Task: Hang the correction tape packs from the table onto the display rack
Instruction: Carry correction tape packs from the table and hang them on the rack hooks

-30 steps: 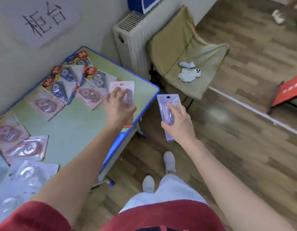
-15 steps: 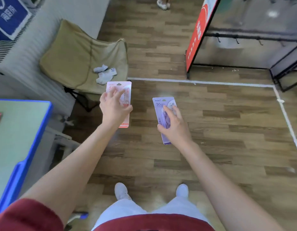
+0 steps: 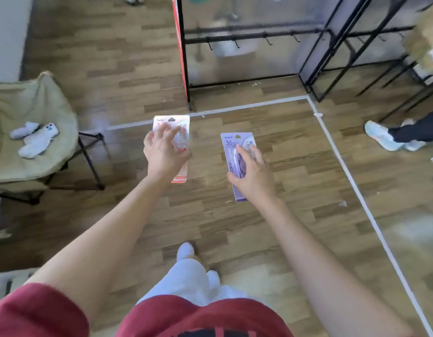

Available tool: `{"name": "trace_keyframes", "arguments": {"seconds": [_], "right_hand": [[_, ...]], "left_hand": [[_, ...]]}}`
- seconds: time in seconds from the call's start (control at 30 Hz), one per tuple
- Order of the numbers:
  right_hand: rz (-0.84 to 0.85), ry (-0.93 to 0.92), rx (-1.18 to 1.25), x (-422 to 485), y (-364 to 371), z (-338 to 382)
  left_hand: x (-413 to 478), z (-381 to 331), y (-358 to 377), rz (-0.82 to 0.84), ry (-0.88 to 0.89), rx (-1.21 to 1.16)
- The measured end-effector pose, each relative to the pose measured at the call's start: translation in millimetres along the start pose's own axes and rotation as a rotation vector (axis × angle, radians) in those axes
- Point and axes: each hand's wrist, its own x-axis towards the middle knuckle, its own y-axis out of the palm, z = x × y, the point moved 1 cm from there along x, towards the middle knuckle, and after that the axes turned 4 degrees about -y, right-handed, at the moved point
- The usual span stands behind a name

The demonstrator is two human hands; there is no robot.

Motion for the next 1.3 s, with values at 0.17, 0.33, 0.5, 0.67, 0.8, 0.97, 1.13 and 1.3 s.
{"name": "trace_keyframes", "arguments": {"seconds": [0.17, 0.33, 0.5, 0.67, 0.8, 0.97, 1.13, 1.3], "right_hand": [[-0.050, 0.021, -0.004, 65.3, -44.3, -33.7], [-0.131, 0.025, -0.008, 158.4, -97.7, -55.9], [-0.184, -0.010, -0.013, 249.7, -159.8, -68.9], [-0.239, -0.046, -0.034, 332.7, -214.9, -84.1], [-0.289, -0.098, -0.028, 399.9, -256.4, -99.8], [-0.327, -0.182, -0.058, 487.5, -316.4, -124.4], [-0.325, -0.312, -0.084, 564.6, -371.1, -141.3], [-0.333, -0.351, -0.074, 618.8, -406.5, -148.6]], "left_hand": [[64.9, -61.0, 40.4, 0.008, 0.060, -0.016], [152.6, -126.9, 75.6, -0.003, 0.114, -0.034], [237.4, -202.8, 98.1, -0.023, 0.174, -0.041], [307.8, -272.3, 111.7, -0.080, 0.229, -0.046], [359.2, -321.6, 126.4, -0.135, 0.266, -0.043], [423.3, -389.8, 149.0, -0.242, 0.271, -0.053], [473.1, -452.1, 169.7, -0.348, 0.244, -0.096], [508.0, -489.9, 181.3, -0.414, 0.257, -0.095]]}}
